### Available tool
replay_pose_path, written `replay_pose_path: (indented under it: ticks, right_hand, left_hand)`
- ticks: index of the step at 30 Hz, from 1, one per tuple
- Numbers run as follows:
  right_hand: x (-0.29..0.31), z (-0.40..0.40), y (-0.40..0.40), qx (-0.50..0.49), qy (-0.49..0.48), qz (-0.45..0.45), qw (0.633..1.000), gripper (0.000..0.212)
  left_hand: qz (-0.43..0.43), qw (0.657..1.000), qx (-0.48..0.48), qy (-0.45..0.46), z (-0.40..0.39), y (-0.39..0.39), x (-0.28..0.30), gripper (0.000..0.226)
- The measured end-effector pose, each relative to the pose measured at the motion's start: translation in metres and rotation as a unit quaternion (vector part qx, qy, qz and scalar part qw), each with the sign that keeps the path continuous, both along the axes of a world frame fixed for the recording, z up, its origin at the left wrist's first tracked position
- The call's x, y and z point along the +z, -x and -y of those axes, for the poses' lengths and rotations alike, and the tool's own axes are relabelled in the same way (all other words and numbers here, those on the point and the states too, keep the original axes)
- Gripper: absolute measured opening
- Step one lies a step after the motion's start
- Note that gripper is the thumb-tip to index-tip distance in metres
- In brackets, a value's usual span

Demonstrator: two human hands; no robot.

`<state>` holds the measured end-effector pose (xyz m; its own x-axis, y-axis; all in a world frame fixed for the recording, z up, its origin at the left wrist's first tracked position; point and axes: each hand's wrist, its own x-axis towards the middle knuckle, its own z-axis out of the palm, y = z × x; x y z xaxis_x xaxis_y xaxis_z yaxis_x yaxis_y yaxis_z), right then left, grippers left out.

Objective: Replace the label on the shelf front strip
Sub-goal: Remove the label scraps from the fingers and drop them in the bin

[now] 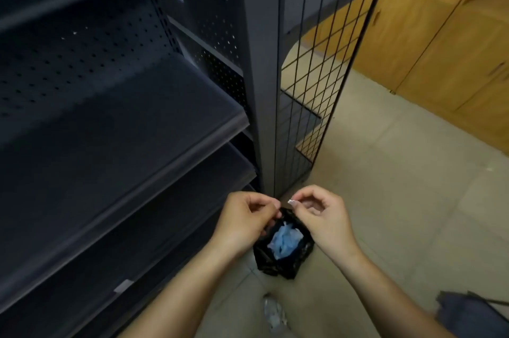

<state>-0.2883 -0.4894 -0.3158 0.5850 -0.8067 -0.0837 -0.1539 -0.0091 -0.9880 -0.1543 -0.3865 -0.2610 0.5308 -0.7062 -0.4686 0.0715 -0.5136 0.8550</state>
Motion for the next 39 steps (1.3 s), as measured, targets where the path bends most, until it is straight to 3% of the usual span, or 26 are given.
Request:
replay_pose_path:
  ticks: [3,9,12,24,31,39]
  right_hand:
    - [-0.03,0.0,0.001,-0.036,-0.047,-0.022,0.998,0.033]
    - [-0.057,0.001,0.008,-0.039,-0.015,-0.096,0.995,0.035]
    - [-0.058,0.004,0.009,-0.037,0.021,-0.096,0.994,0.033]
    - [-0.076,0.01,0.007,-0.061,-0.038,-0.118,0.99,0.026]
    - [-0.075,0.006,0.007,-0.08,-0.05,-0.105,0.99,0.026]
    - [-0.031,-0.002,-0.009,-0.059,-0.001,-0.072,0.996,0.02]
  left_hand:
    - [-0.01,1.0,0.014,-0.022,-0.003,0.0,-0.015,0.017]
    - [-0.005,0.999,0.026,-0.021,-0.001,-0.005,-0.028,0.012]
    - [-0.006,1.0,0.023,-0.012,0.001,-0.006,-0.031,0.011]
    - [-0.022,0.998,0.043,-0.028,-0.006,-0.013,-0.045,0.015]
    - [-0.028,0.998,0.056,-0.027,-0.016,-0.016,-0.042,0.016]
    - [-0.016,0.995,0.096,0.031,-0.031,-0.028,0.005,0.017]
